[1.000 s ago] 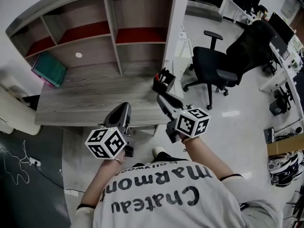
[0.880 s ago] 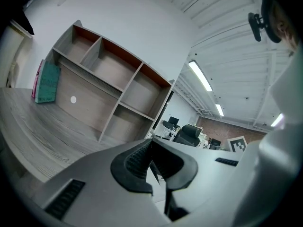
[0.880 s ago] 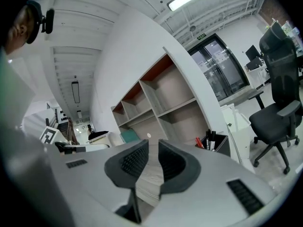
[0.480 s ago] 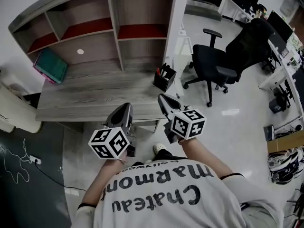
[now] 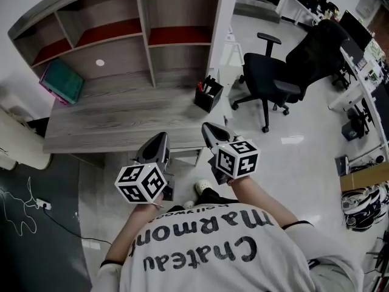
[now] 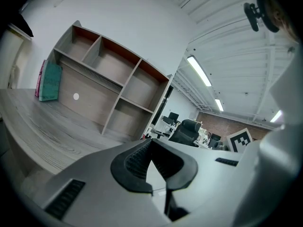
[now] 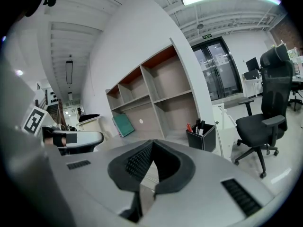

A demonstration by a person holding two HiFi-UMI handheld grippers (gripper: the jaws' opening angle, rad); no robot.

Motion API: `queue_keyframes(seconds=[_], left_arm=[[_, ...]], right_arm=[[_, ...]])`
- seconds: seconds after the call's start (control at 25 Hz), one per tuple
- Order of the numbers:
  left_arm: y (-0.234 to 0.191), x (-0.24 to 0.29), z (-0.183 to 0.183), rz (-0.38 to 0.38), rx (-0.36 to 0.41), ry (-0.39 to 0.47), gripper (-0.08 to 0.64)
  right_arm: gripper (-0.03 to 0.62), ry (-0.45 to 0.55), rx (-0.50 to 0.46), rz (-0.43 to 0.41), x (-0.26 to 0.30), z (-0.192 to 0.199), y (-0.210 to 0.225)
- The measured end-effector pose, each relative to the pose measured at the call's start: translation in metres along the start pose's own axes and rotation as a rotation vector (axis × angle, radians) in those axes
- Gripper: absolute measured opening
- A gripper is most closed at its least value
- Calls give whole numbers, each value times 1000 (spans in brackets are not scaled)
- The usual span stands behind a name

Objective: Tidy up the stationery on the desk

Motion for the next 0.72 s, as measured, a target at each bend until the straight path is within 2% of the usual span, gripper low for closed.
queue_keyframes(seconds=[0.36,0.72], left_arm=[[-4,-7,2,-9,-15,-3,15],[-6,-15,4,-17,-30,4,15]], right_arm=[[15,-22,22,17,-6,3,-2],[15,-44,-6,16,-10,4,-6]])
Point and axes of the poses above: the fingertips, and each gripper's own axes: x forward along the fingers, y to its right, z out of its underside, the point moved 5 cm from there along -x, backward along the fingers, and after that the axes turned 13 degrees about y, right-handed, at the moved point
